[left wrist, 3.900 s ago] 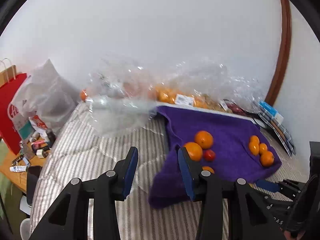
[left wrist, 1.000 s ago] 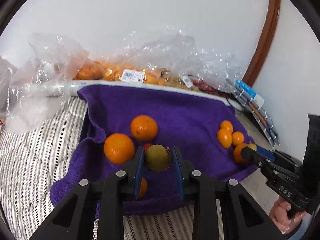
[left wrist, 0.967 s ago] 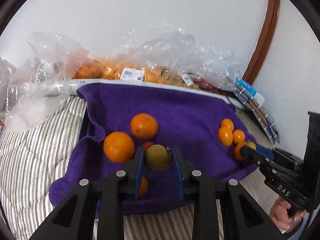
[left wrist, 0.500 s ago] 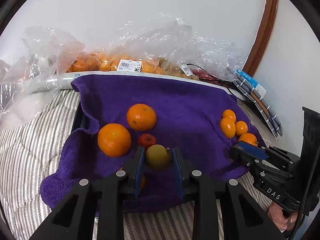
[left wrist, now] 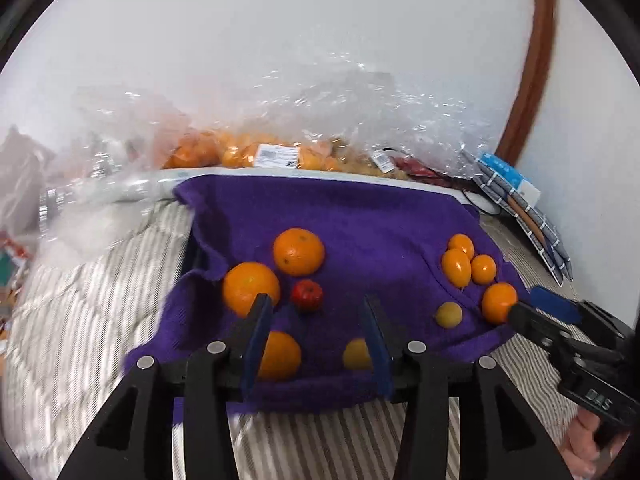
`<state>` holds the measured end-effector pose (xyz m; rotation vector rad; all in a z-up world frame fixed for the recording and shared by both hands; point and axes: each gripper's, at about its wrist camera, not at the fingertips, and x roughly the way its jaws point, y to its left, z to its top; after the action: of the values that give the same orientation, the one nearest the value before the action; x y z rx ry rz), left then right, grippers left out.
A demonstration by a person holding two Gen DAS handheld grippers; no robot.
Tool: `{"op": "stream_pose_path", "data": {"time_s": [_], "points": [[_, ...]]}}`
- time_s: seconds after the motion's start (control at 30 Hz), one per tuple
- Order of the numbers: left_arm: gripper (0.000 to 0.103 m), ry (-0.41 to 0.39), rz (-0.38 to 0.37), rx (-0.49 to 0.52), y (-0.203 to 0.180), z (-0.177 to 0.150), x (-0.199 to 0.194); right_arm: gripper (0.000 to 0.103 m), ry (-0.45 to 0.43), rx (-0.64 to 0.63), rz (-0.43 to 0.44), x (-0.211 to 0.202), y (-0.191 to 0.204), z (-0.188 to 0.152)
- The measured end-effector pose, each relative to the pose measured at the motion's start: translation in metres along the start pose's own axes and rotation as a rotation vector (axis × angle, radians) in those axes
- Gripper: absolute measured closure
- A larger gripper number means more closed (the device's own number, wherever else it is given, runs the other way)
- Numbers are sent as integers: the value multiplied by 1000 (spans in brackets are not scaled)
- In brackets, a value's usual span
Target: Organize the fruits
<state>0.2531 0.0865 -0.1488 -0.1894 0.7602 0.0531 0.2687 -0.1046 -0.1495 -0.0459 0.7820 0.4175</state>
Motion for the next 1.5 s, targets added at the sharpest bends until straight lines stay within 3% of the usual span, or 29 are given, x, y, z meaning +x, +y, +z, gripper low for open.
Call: {"op": "stream_pose_path", "data": {"time_s": [0.13, 0.3, 0.4, 0.47, 0.57, 0.93, 1.5], "points": [[57, -15, 41, 9, -10, -9, -39, 46, 2, -34, -124, -39, 6, -1], [43, -36, 20, -8, -24, -20, -87, 45, -26, 30, -188, -104, 2, -12], [29, -63, 17, -24, -30, -29, -113, 42, -21, 78, -192, -130, -4, -23], [16, -81, 9, -44, -33, -36, -127, 21, -35, 98, -208, -150, -5, -32], [11, -93, -7, -49, -41, -45, -145, 7, -65, 108, -205, -175, -5, -44], [10, -141, 57, -29, -56, -60, -191, 3, -67, 139, -250, -214, -5, -70], [10, -146, 72, -16, -63, -63, -198, 3, -88, 146, -282, -224, -6, -71]]}}
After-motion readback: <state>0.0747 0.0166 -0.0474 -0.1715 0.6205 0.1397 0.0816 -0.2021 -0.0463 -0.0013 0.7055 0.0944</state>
